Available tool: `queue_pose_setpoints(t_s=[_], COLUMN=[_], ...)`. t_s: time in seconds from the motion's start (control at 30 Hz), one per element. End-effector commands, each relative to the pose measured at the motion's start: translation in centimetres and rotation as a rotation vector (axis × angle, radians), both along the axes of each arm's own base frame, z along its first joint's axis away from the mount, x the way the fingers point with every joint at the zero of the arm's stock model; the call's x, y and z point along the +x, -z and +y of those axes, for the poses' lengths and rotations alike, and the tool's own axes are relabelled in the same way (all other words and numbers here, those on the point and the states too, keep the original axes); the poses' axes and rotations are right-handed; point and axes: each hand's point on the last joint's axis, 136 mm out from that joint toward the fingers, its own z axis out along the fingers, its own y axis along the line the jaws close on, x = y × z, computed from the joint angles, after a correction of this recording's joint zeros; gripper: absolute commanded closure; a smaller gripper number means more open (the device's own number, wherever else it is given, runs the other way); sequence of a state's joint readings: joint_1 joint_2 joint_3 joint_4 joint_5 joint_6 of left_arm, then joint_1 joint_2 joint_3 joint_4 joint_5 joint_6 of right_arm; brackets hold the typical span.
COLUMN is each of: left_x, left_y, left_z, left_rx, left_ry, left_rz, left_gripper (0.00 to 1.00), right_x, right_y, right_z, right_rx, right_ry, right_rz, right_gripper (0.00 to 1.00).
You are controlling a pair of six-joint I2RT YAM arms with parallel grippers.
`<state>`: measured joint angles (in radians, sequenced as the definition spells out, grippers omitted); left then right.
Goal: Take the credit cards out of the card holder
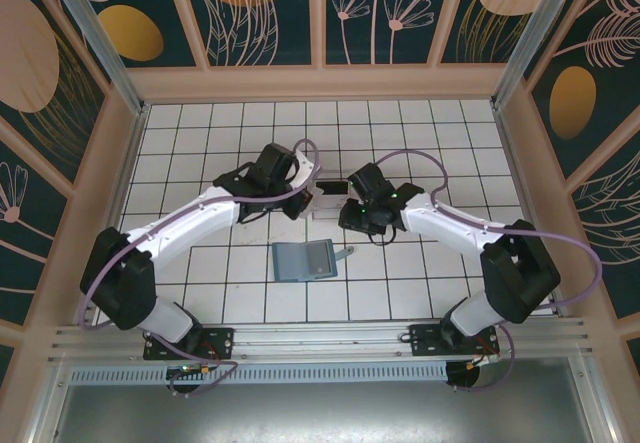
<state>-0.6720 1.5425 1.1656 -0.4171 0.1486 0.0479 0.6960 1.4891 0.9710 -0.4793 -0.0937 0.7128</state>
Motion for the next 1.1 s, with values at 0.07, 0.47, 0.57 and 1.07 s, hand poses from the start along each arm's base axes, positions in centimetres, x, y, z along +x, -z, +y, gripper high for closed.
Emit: queue_pose_setpoints(t_s=[0.07,0.47,0.57,1.07], left_x=[0.5,1.5,2.2,4.8], left_y=[0.0,0.5,0.9,2.7], left_z=[-0.7,-2.5,-2.4,-4.6], left_rx=[0.135,0.302,0.364,0.438], left_ry=[0.213,0.545,0.591,0.662], left_rz=[-0.028,0.012,0.021,0.027], left_gripper=[1.00,1.00,1.00,1.00], right_x=[0.1,0.1,0.1,-0.3], right_y=[-0.5,-0.9,-1.0,-0.9], right_z=[-2.4,-5.3,-5.9,-7.5], right_rx=[-0.033,-0.058,-0.056,-0.043], right_ry=[0.037,0.088,0.106,0.164], right_rz=[-0.033,-0.049,-0.052,-0.054], right_gripper=[0.65,0.66,0.67,0.68])
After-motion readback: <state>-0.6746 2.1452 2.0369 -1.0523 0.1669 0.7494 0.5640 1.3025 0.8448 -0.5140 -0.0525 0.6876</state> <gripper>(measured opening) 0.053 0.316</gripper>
